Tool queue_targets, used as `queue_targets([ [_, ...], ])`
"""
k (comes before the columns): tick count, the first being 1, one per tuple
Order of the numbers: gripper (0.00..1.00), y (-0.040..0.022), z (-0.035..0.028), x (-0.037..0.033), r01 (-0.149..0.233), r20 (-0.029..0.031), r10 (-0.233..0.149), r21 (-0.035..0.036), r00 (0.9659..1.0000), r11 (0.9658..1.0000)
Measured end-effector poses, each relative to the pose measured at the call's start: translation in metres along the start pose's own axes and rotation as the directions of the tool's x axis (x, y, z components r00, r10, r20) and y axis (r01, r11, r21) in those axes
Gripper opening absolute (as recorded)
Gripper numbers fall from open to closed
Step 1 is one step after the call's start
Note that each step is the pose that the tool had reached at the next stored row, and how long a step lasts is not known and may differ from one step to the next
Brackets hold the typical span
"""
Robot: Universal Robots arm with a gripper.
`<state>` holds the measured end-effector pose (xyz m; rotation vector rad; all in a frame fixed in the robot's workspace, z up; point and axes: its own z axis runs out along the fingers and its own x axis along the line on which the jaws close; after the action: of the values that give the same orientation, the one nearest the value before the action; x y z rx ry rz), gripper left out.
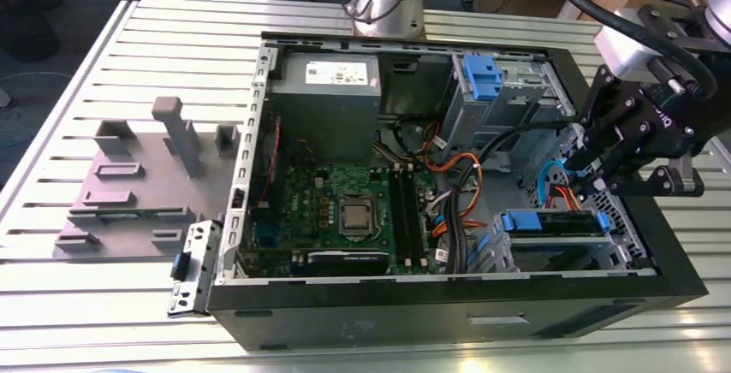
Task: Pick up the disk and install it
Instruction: 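Insert the second disk wire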
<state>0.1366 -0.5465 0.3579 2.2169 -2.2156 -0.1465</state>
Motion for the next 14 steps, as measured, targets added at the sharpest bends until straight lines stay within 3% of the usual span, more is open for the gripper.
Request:
queue_targets([
  [3, 0.34, 0.0000, 0.0000, 0.0000, 0.000, 0.0000, 0.000, 0.0000, 1.0000, 1.0000],
  [5, 0.22, 0.0000, 0.0001, 0.0000, 0.000, 0.0001, 0.000, 0.0000, 1.0000, 1.0000],
  [7, 0.16, 0.0000, 0.0001, 0.0000, 0.000, 0.0000, 0.000, 0.0000, 1.0000, 1.0000],
  [14, 0.16, 0.0001, 0.0003, 0.0002, 0.000, 0.0002, 0.000, 0.0000, 1.0000, 1.0000],
])
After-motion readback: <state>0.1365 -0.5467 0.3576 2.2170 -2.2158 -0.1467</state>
